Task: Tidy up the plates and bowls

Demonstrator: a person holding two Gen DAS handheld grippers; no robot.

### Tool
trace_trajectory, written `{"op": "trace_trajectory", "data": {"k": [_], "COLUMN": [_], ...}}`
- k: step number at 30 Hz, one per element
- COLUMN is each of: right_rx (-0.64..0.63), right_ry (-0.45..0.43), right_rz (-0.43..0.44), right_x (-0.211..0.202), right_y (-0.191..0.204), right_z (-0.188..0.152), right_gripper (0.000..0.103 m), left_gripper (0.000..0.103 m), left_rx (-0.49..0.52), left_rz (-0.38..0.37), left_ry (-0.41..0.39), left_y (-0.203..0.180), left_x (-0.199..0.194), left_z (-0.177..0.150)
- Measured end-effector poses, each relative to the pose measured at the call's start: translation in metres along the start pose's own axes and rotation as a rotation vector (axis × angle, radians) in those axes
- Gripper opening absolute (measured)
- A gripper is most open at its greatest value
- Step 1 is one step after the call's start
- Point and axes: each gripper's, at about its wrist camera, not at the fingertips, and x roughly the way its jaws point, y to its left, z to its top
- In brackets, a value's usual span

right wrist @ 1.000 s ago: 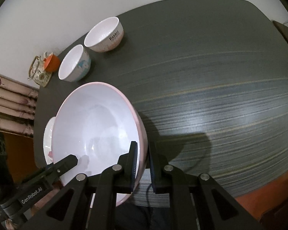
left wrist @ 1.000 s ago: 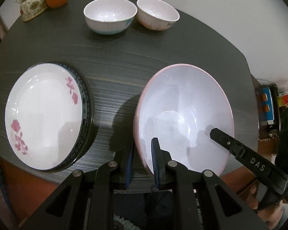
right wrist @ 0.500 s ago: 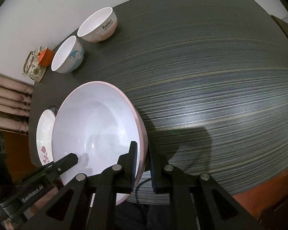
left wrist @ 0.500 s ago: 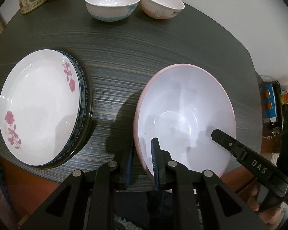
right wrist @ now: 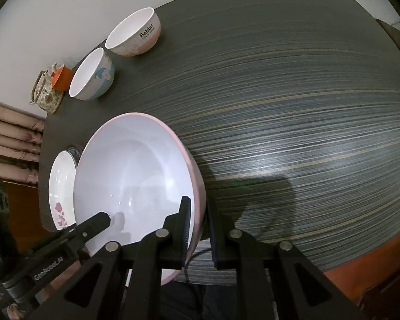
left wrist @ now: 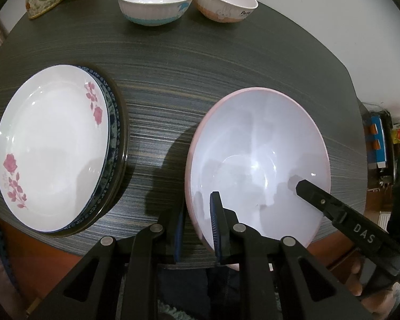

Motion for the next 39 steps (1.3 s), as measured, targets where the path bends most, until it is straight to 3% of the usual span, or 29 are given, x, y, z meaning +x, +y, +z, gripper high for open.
{"op": "trace_trajectory", "data": {"k": [7,13,25,39], "right_rx": [-0.001,-0.002,-0.024,-0.123], "right_ry": [-0.007,-0.025,-0.091,-0.112], "right_rz": [-0.005,-0.022,-0.008,0.025], "right_x": [-0.002,-0.008,-0.036,-0.05], "right_y": [0.0,-0.002,0.001,0.049], "right_z": [0.001,0.004,0.018,0.041], "right_gripper": [0.015,0.035,0.035,0.035], "left_gripper": [0.016,0.028,0.035,0.039], "left_rx": [-0.002,-0.018,-0.05,-0.119], "left_rz": [-0.003,0.002,-0.016,0.023], "left_ry": [-0.001,-0.025,-0.087,-0.196], "left_y": [-0.001,0.006,0.024,0.06], "left_x": [-0.001,-0.008,-0.035,-0.072], "left_z": [0.0,0.002,0.008,0.038]}}
